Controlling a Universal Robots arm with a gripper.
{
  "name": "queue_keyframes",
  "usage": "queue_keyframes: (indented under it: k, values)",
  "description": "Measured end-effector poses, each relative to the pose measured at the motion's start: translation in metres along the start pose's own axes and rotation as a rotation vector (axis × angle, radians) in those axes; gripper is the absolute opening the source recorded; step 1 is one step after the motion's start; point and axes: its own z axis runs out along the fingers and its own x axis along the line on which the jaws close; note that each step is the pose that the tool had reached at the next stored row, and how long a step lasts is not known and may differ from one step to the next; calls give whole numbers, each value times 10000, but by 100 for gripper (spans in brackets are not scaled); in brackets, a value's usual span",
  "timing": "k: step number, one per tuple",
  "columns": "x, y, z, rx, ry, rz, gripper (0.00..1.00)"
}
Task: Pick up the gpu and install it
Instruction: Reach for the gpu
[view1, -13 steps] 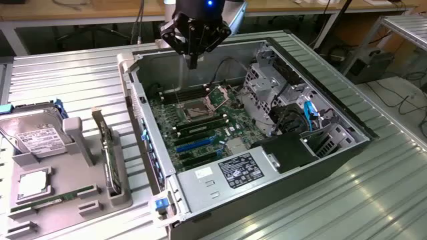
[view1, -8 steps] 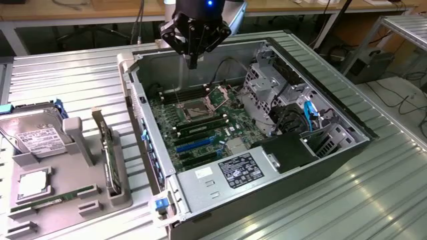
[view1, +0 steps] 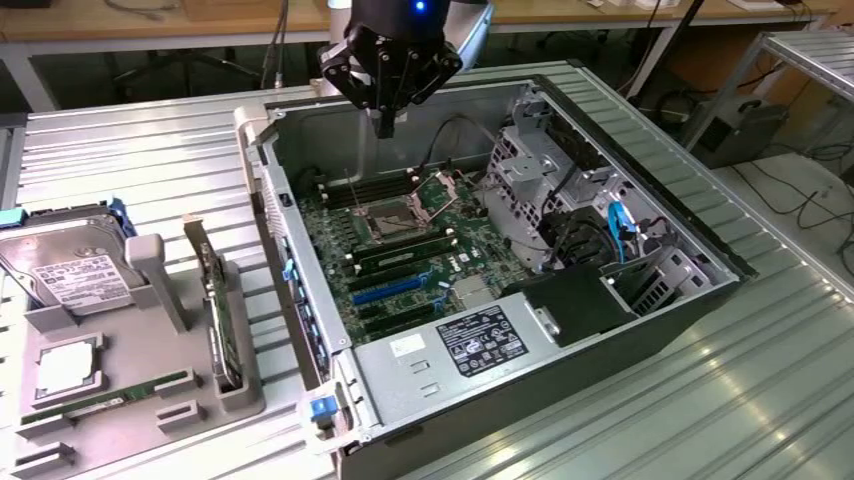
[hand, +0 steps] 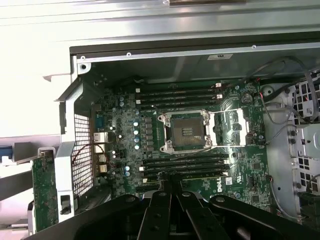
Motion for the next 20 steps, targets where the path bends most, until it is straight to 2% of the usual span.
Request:
queue_keyframes:
  k: [3,6,11,14,20]
  values:
    - [20,-6,-2,1,1,1,11]
    - [129,-59,-10,14,-2,-1,11]
    - [290,-140,-24,92,-7,-2,11]
    - [458,-230,-38,183,-14,-5,11]
    - [660,-340,-56,274,-21,-8,11]
